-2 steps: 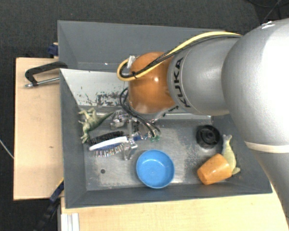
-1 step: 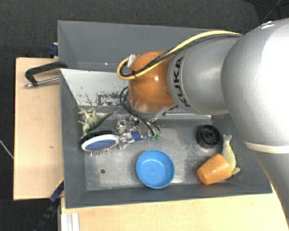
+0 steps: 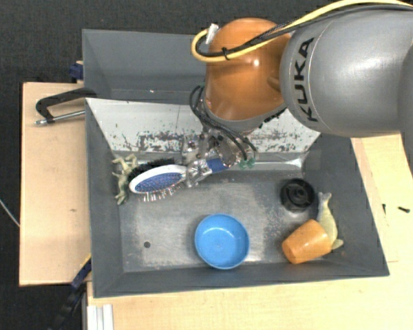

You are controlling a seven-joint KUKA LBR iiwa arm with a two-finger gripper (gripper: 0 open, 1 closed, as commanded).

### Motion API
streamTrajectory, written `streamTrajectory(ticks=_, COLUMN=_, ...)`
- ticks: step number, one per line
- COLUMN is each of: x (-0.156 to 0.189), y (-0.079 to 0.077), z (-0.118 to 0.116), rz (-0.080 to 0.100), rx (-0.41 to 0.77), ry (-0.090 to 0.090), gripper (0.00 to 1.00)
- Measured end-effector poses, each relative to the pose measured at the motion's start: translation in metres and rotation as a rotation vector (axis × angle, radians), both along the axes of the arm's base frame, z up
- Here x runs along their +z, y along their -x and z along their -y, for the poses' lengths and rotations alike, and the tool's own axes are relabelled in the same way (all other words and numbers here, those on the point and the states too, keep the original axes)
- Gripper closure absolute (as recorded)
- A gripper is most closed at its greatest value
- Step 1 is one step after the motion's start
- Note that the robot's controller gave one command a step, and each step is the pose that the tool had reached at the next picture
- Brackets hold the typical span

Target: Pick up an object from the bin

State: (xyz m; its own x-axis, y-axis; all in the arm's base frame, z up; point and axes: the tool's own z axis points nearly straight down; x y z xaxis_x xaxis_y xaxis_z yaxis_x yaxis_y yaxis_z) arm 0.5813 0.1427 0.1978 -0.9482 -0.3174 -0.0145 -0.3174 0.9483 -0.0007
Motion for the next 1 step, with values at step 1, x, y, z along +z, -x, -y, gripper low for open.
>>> streamTrajectory(ticks=1, x=0.0674, y=-0.0046, z=0.0022, rz=-0.001, rx=0.275, ry=0.004, gripper=1.00)
